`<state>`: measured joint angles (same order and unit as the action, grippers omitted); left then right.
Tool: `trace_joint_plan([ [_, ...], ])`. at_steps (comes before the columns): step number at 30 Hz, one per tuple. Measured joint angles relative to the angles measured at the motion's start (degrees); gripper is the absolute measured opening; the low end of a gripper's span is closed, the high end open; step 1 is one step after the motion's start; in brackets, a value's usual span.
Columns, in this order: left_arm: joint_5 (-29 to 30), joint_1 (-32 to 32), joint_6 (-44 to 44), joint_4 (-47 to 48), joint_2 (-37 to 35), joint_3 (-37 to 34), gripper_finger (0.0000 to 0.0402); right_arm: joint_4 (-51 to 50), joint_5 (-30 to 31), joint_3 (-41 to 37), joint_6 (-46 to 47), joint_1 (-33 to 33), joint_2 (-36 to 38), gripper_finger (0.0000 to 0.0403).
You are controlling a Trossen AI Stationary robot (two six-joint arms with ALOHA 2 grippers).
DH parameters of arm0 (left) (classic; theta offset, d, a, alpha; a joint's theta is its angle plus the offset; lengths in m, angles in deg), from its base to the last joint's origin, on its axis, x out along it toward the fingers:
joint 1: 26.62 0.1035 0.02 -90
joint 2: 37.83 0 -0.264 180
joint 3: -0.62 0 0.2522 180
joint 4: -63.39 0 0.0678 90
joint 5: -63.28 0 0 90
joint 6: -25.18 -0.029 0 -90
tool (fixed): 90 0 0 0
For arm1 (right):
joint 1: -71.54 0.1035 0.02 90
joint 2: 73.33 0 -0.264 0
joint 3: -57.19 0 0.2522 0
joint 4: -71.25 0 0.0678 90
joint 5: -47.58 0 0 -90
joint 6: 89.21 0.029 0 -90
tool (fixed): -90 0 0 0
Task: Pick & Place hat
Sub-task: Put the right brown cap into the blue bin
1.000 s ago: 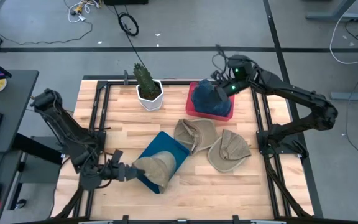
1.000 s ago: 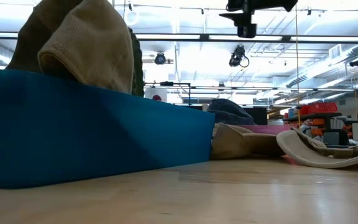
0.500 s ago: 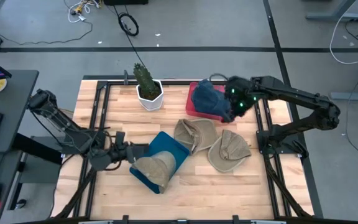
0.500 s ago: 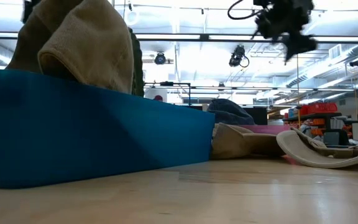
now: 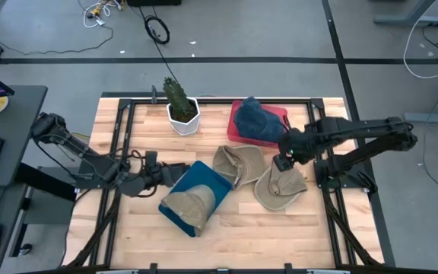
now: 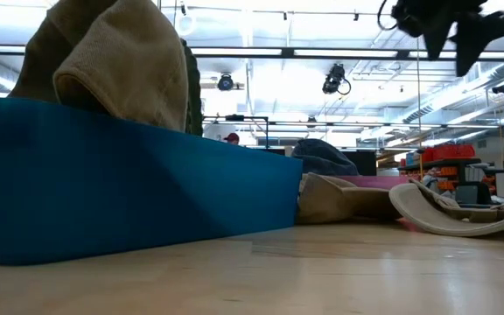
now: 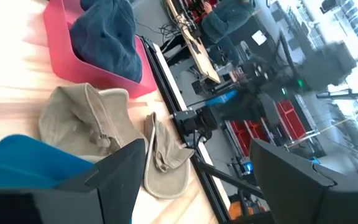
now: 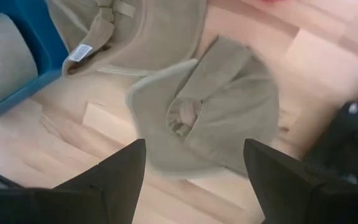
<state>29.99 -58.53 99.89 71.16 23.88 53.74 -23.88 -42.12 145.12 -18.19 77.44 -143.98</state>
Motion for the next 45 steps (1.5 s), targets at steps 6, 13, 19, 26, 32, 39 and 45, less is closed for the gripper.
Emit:
trace_joint_plan([
  [6,0.0,2.24,0.1,-0.16,0.0,0.01,0.0291,-0.08,6.61,-0.05,21.34,13.63,-0.09,0.0274],
  [13,-0.04,4.53,0.18,-0.18,0.0,0.01,0.0291,7.74,11.31,-8.05,51.62,28.25,-0.2,0.0274],
  [19,-0.05,5.13,-0.41,-0.23,0.01,0.01,0.0291,28.02,11.37,-21.53,61.6,33.93,-0.3,0.0272],
  [26,-0.05,5.12,-0.44,-2.14,0.02,0.0,0.0291,38.77,9.97,-30.74,62.03,33.95,-1.07,0.023],
  [32,-0.05,5.12,-0.47,-3.21,0.02,0.0,0.0291,39.33,7.65,-32.75,62.65,34.89,-1.07,0.0197],
  [39,-0.05,5.26,-0.78,-3.22,0.02,0.01,0.0291,41.59,8.41,-35.95,62.65,34.74,-1.05,0.0203],
  [45,-0.05,6.12,-0.81,-3.44,0.02,-0.01,0.0291,48.17,10.69,-40.34,62.47,34.61,-1.05,0.0211],
])
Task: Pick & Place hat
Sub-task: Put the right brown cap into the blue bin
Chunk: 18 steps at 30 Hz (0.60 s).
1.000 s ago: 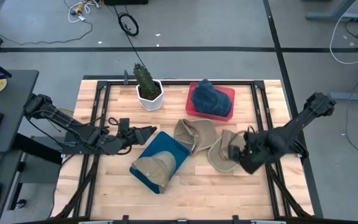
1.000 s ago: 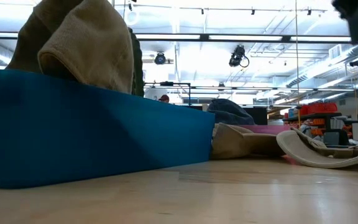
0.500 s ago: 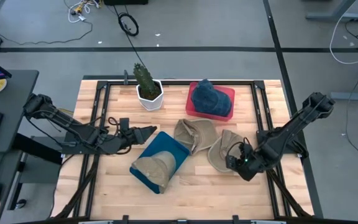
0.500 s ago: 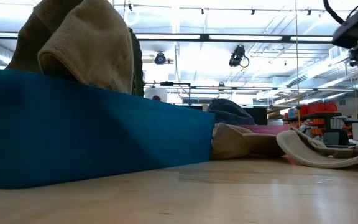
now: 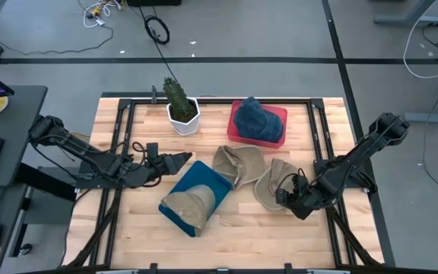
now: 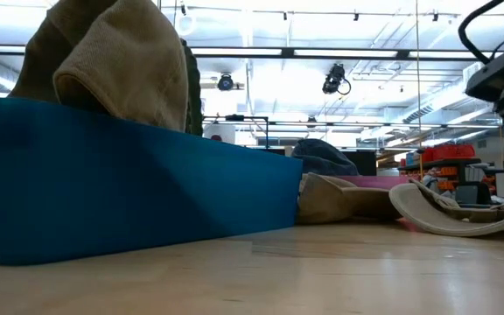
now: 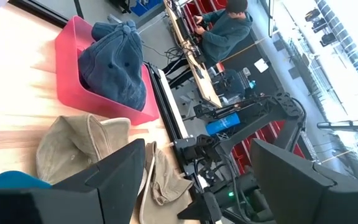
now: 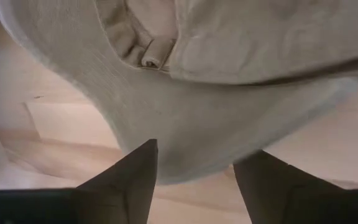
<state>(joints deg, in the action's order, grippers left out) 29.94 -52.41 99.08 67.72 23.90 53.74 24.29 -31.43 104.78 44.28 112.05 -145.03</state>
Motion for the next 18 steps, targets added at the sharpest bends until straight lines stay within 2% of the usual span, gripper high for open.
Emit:
trace_joint_plan([
  [3,0.0,-0.02,0.23,-0.02,0.0,0.02,0.0291,4.83,0.58,-2.43,-0.12,-0.02,0.0,0.021],
  [6,0.0,-0.04,0.4,-0.06,0.0,0.0,0.0291,7.54,0.58,-3.44,-0.97,0.0,0.0,0.0187],
  [9,0.0,-0.04,0.41,-0.22,0.0,-0.01,0.0291,7.55,0.67,-2.99,-3.16,-0.02,0.02,0.0129],
  [12,0.0,-0.04,0.45,-0.22,0.0,-0.01,0.0291,7.86,1.0,-1.87,-5.32,-0.01,0.05,0.0041],
  [13,0.0,-0.04,0.65,-0.22,0.0,0.02,0.0291,7.84,1.1,-1.45,-6.37,0.0,0.08,0.0023],
  [18,0.0,-0.04,1.98,-0.22,0.0,0.0,0.0291,3.51,-0.07,2.88,-8.62,0.57,0.17,0.0011],
])
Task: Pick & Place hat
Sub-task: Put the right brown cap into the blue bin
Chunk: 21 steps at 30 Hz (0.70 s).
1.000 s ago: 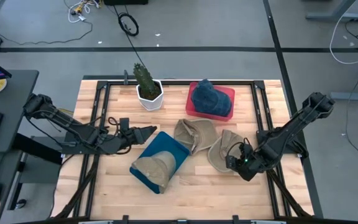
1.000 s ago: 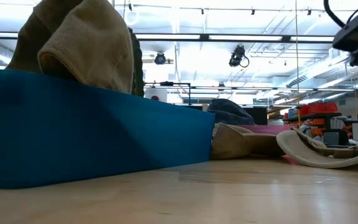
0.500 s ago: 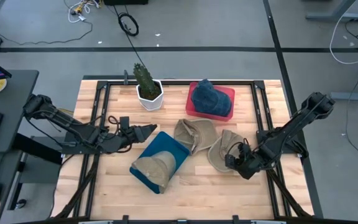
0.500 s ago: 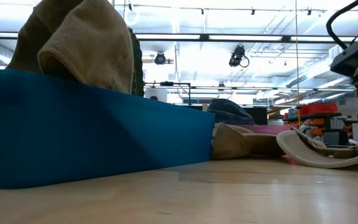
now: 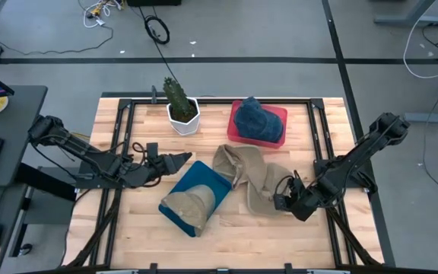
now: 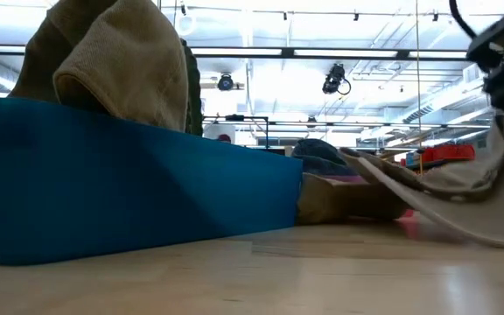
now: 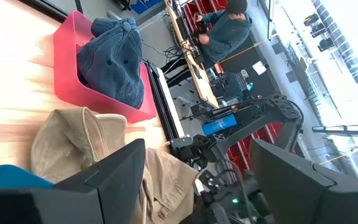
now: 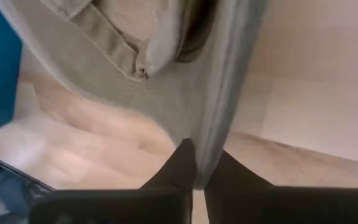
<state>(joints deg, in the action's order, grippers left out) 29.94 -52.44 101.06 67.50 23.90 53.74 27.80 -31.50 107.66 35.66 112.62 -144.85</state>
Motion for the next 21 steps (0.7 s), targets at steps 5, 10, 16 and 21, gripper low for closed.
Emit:
trace_joint_plan([
  [5,0.0,0.0,4.18,0.0,0.0,-0.01,0.0291,-11.38,0.02,7.78,-3.3,1.02,0.0,0.0008],
  [10,0.0,0.0,14.13,-0.02,0.0,-0.01,0.0291,-26.72,4.84,17.6,-12.36,0.91,0.0,0.0007],
  [16,-0.01,0.0,25.72,-0.13,0.0,0.0,0.0291,-42.37,14.54,26.14,-26.11,-2.43,0.02,0.0007],
  [21,0.0,0.0,30.18,-5.2,0.02,-0.01,0.0291,-45.32,21.88,29.09,-41.68,-7.71,0.02,0.0007],
])
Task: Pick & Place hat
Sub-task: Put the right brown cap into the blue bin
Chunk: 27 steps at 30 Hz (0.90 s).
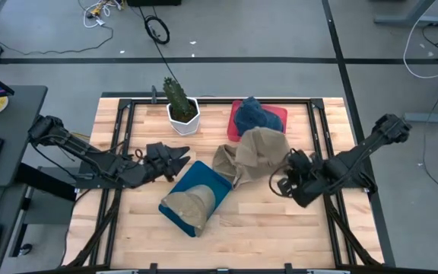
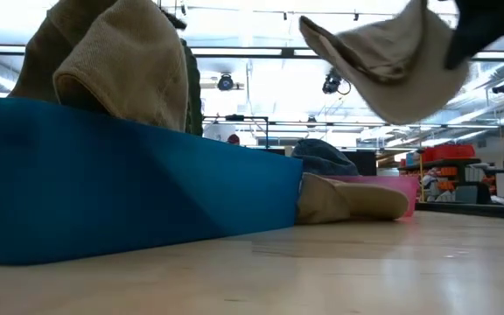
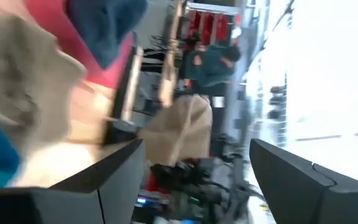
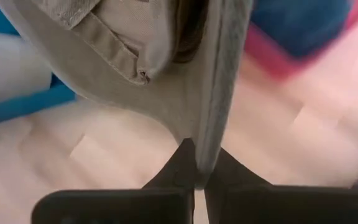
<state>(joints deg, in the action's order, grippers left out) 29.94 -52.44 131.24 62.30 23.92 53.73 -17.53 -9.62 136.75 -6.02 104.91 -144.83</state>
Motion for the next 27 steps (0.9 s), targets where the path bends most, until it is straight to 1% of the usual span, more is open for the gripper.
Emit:
trace_joint_plan([
  [3,-0.02,0.64,-2.04,-6.65,0.0,0.0,0.0291,0.91,3.46,0.95,-10.04,-4.01,0.0,0.0007],
  [8,-0.17,3.68,-9.58,-17.35,0.0,0.0,0.0291,3.12,10.35,3.88,-30.21,-10.43,-1.08,0.0006],
  [12,-1.63,6.43,-10.25,-22.79,0.13,0.0,0.0291,3.62,18.87,7.86,-47.11,-14.57,-3.23,0.0006],
  [15,-1.79,7.88,-10.27,-24.73,0.13,0.01,0.0291,6.86,24.29,10.21,-61.25,-17.32,-5.0,0.0006],
  [18,-1.81,8.85,-10.28,-25.71,0.23,0.78,0.0291,13.85,27.76,10.8,-76.32,-19.34,-5.95,0.0006],
  [21,-2.0,9.53,-12.14,-25.68,1.94,3.89,0.0291,21.65,30.16,10.8,-89.65,-20.89,-6.6,0.0006],
  [23,-3.5,10.01,-13.14,-25.69,3.63,6.6,0.0291,27.02,32.22,10.8,-97.49,-22.01,-6.84,0.0006],
  [27,-6.98,10.67,-13.69,-25.42,6.9,10.74,0.0291,37.72,38.88,10.8,-111.12,-24.36,-6.84,0.0009],
])
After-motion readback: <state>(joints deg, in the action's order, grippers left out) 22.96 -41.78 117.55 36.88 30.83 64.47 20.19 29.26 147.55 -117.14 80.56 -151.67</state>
